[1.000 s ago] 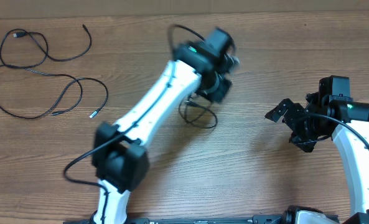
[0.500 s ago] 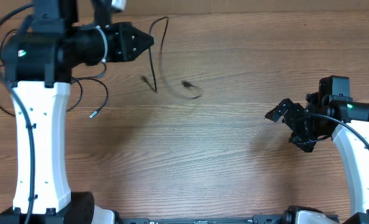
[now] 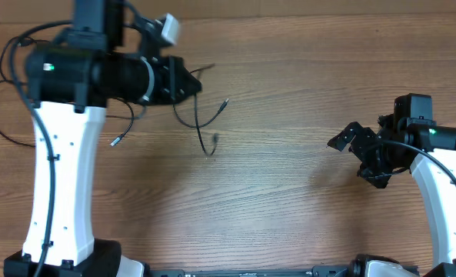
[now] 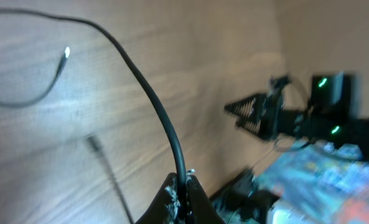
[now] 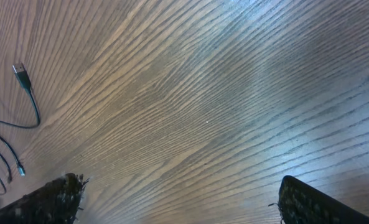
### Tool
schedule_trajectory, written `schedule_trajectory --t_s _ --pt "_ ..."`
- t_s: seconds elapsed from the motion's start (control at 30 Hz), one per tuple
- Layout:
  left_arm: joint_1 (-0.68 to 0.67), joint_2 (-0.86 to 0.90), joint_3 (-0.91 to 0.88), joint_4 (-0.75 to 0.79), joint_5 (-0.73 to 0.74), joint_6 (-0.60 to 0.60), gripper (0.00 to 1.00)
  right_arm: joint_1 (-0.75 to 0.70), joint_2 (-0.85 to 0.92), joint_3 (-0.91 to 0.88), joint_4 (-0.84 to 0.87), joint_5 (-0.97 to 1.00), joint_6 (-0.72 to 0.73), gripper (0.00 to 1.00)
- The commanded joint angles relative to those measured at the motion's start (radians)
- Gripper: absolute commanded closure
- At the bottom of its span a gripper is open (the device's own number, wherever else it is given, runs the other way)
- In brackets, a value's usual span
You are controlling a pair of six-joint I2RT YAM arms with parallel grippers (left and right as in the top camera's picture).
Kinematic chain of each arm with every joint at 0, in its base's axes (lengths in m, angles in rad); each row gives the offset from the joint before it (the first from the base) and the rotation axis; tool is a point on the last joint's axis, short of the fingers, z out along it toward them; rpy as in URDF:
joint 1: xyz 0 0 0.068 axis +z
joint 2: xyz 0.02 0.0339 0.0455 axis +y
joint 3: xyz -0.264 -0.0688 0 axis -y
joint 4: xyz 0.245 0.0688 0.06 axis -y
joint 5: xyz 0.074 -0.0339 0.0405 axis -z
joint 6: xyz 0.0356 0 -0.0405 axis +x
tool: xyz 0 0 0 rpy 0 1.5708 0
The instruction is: Untangle cables
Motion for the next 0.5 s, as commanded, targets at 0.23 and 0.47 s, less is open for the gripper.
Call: schedule_trajectory --t_s 0.23,0.47 --pt "-0.247 0.064 -0.016 -0.166 -0.543 -0.158 0.96 -0.003 -0.001 -0.005 0.003 0.003 -0.007 0.0" --pt "-0.359 0.104 -0.145 -0.124 -0.524 -0.202 0.96 -0.003 -0.001 -0.005 0.003 0.003 -0.007 0.0"
